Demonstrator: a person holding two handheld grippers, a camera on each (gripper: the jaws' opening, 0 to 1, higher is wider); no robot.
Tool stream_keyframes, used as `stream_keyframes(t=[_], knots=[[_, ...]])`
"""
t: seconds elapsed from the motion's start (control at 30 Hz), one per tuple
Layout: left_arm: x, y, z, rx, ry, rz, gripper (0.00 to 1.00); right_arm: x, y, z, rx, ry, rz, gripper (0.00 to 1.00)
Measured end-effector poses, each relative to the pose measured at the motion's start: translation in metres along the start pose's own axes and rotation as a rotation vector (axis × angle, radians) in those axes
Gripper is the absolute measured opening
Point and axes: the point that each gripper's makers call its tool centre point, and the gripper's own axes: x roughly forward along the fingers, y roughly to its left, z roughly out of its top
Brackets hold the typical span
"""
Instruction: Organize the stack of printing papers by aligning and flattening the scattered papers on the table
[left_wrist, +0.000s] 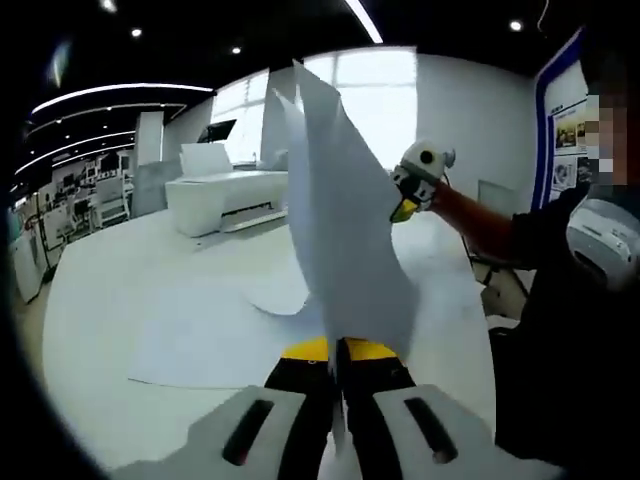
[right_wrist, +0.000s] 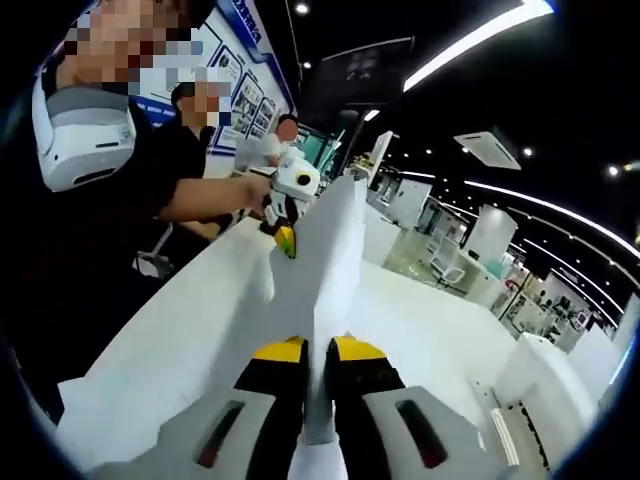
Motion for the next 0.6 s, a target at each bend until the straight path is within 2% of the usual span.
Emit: stream_keyframes(t=[0.13,0.47,0.6], knots=[[-0.001,-0.004,0.003,-0.001,-0.01,-0.006,0.06,-0.001,-0.008,-0.004,0.005,0.008,-0.037,0.16],[-0.008,-0.001,0.005,0.124,0.007,0.066,0.06,-0.007,-0.013,0.001,0.009,-0.008,-0.084,0.27],[-0.013,0.001,0.01,0.182,-0.01,0.099,0.06,-0.015,-0.022,0.006,0.018,-0.035,-0.144,0.32]])
